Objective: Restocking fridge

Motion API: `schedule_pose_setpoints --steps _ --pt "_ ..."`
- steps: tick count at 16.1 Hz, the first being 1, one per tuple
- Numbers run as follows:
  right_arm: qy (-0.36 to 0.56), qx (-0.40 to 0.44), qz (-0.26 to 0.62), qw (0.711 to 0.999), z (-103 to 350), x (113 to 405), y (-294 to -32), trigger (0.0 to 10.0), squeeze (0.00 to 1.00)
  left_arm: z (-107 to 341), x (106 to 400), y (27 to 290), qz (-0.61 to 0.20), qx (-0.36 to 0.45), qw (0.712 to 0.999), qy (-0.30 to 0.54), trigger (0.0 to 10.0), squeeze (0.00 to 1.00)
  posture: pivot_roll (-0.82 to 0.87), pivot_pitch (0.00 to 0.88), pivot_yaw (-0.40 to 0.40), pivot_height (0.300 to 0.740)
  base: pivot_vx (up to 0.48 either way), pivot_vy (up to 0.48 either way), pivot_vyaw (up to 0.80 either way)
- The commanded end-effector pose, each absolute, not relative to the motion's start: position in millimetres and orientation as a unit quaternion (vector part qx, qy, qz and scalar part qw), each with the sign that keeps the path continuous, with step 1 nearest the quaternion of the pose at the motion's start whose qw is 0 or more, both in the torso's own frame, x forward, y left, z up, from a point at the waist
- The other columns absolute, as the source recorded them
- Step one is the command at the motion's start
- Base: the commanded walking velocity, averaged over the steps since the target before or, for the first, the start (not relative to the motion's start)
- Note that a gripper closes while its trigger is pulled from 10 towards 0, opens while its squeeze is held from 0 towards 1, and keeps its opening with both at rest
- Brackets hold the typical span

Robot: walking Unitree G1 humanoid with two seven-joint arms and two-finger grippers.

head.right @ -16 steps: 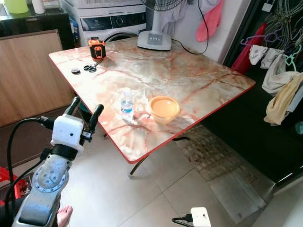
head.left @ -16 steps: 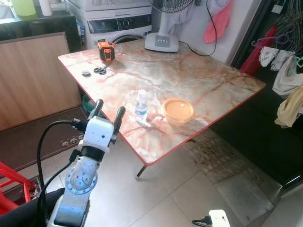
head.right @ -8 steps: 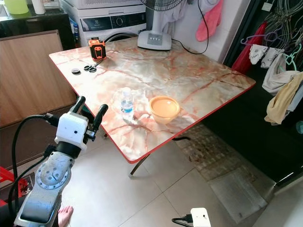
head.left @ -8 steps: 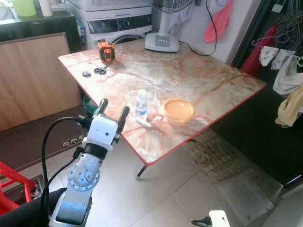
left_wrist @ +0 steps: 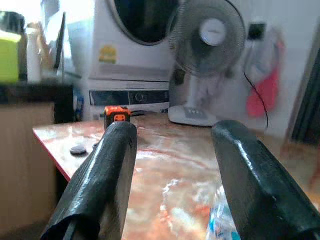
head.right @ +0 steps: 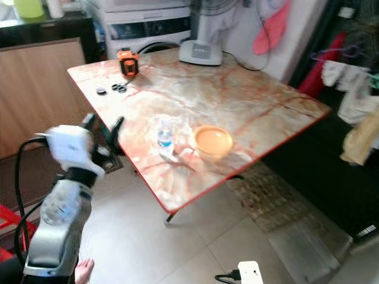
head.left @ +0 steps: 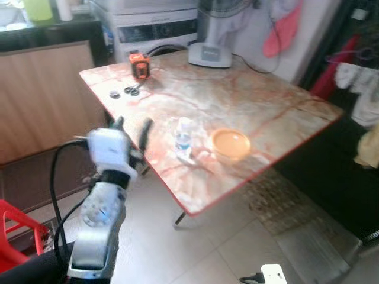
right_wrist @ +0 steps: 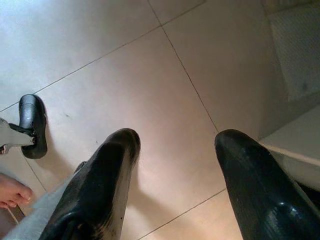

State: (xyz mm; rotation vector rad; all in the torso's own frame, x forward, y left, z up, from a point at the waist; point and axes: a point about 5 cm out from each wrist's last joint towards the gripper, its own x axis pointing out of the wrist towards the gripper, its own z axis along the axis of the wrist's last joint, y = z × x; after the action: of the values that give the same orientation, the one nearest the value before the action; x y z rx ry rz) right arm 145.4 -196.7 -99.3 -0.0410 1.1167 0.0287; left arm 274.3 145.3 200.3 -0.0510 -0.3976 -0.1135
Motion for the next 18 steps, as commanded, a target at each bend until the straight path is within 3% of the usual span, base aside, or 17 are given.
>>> schedule_pose_setpoints --steps 1,16,18 --pt "0.526 -0.023 0.011 0.85 -97.9 147.8 -200.2 10.0 0.0 203.7 274.4 144.1 -0.067 -0.019 0.978 -0.199 10.0 0.0 -0.01 0.0 -0.112 0.74 0.3 0.0 0.0" --pt "0.524 -0.026 0.016 0.851 -96.8 150.6 -200.4 10.0 0.0 208.4 276.9 140.8 -0.087 0.016 0.977 -0.196 10.0 0.0 -0.01 0.0 -0.117 0.74 0.318 0.0 0.0" --pt "0.524 -0.027 0.017 0.851 -96.7 150.6 -200.8 10.0 0.0 209.5 275.5 139.8 -0.087 0.02 0.976 -0.201 10.0 0.0 -0.02 0.0 -0.12 0.74 0.0 0.0 0.0"
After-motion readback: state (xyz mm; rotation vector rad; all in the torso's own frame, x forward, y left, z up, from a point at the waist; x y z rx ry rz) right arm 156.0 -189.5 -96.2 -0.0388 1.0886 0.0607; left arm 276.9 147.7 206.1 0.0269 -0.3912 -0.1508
